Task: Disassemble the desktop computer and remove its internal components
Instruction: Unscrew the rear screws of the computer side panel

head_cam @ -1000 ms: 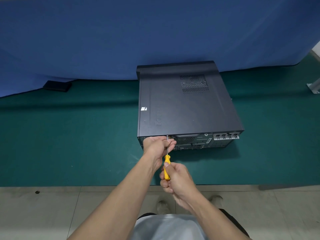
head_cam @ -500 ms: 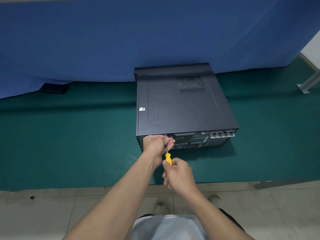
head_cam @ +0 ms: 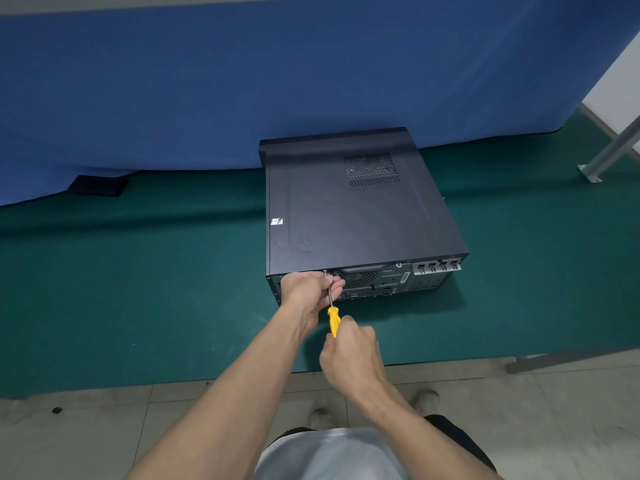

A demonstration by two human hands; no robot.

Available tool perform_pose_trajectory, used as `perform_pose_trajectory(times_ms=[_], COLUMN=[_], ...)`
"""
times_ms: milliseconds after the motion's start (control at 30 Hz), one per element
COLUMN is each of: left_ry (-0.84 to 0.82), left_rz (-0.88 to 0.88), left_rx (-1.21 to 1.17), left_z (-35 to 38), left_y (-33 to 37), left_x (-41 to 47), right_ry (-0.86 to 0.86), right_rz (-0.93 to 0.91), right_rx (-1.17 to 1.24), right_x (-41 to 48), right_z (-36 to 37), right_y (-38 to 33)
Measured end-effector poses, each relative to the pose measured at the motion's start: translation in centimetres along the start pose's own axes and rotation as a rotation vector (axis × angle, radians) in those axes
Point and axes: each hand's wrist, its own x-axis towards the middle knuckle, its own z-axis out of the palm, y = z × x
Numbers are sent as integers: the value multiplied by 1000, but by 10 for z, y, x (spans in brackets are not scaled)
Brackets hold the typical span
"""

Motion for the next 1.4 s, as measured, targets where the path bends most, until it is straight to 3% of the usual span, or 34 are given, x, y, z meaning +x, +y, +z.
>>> perform_pose_trajectory(times_ms=[67,100,233,300,367,533,600,667,800,867,933,1033,1100,1167,1300,1333,1400], left_ry=[8,13,25,21,24,175,214,232,182,144,127,144,163,181,83,46,7], left_rz=[5,11,23,22,15,101,127,127,61,32,28,73,109,114,44,23,-2], left_rx=[0,0,7,-18,-39,100,140,128,-36,-115,-116,13,92,104,-67,-114,-169], left_z=[0,0,2,2,2,1,3,6,7,7,5,4,5,6,7,5,3], left_y=[-1,-1,-1,0,-1,-12,-14,-14,-8,-7,-8,-14,-15,-14,-7,-6,-5], left_x=[1,1,1,2,3,10,11,11,9,7,7,7,9,9,4,3,3], right_ry=[-45,-101,-546,-631,-557,-114,-66,-145,-605,-622,-463,-139,-44,-70,-547,-608,-595], right_rz=[-8,32,315,328,271,114,59,96,328,313,243,87,7,34,338,364,325], right_rx=[67,235,1280,1452,1303,257,152,365,1308,1362,1048,242,41,198,1288,1429,1418], right_x=[3,5,12,13,13,6,6,9,13,14,11,4,5,9,12,11,11], right_z=[0,-2,-13,-16,-13,-3,-4,-12,-27,-26,-20,-10,-5,-8,-27,-29,-29], right_y=[2,4,15,19,14,-2,0,6,17,19,13,5,5,9,17,19,19])
